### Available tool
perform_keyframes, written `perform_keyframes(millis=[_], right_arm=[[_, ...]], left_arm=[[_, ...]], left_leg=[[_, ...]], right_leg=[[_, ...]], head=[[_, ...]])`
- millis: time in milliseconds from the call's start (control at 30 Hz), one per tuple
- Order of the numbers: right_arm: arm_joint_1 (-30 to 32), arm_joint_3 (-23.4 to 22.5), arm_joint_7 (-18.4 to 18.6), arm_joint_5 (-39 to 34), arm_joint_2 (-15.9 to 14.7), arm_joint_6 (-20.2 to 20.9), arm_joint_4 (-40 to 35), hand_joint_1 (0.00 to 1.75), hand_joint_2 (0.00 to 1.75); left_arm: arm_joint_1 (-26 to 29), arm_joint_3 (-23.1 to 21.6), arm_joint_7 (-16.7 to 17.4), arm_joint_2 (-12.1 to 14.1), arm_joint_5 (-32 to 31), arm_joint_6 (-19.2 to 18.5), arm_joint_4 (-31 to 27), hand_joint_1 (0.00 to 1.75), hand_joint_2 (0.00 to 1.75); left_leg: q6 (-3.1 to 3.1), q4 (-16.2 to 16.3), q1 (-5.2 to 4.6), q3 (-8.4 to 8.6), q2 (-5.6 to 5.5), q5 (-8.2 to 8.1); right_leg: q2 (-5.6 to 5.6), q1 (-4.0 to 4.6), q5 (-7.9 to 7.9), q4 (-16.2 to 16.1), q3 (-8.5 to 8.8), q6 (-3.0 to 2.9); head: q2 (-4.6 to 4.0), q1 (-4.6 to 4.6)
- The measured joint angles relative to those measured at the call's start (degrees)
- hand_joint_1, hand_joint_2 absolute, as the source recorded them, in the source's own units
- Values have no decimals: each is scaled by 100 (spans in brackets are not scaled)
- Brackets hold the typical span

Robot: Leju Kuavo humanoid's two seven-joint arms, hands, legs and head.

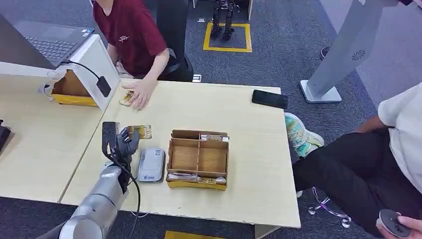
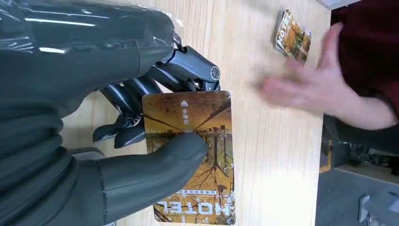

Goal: Pass the card to the sensor for recognition and then transmit it.

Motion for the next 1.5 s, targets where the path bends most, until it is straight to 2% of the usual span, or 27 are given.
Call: perform_keyframes(millis=[600, 733, 1033, 1300, 1500], right_arm=[[5, 0, -22, -68, 0, -26, 0, 0, 0], [6, 0, -22, -105, 0, -42, 0, 0, 0], [18, 0, -17, -179, 0, -87, 0, 0, 0], [24, 0, 0, -269, 0, -105, 0, 0, 0], [24, 0, 0, -295, 0, -109, 0, 0, 0]], left_arm=[[174, 0, -102, 284, 335, -251, -122, 175, 175], [276, 0, -177, 302, 451, -411, -212, 175, 175], [557, -20, -240, 297, 627, -682, -673, 175, 175], [956, -276, -184, 267, 818, -890, -1253, 175, 175], [1151, -448, -170, 225, 839, -894, -1516, 175, 175]], left_leg=[[0, -1, 0, -2, 0, 0], [0, 0, 0, -2, 0, 0], [0, 0, 0, -2, 0, 0], [0, 0, 0, -2, 1, 0], [0, 0, 0, -2, 0, 0]], right_leg=[[0, 0, 0, 1, 0, -1], [-1, 0, 0, 1, 0, -1], [-1, 0, 0, 0, -1, -1], [0, 0, 0, 0, -3, -1], [-3, 0, 0, 0, -2, -1]], head=[[0, 0], [0, -2], [0, 0], [0, -2], [0, -2]])
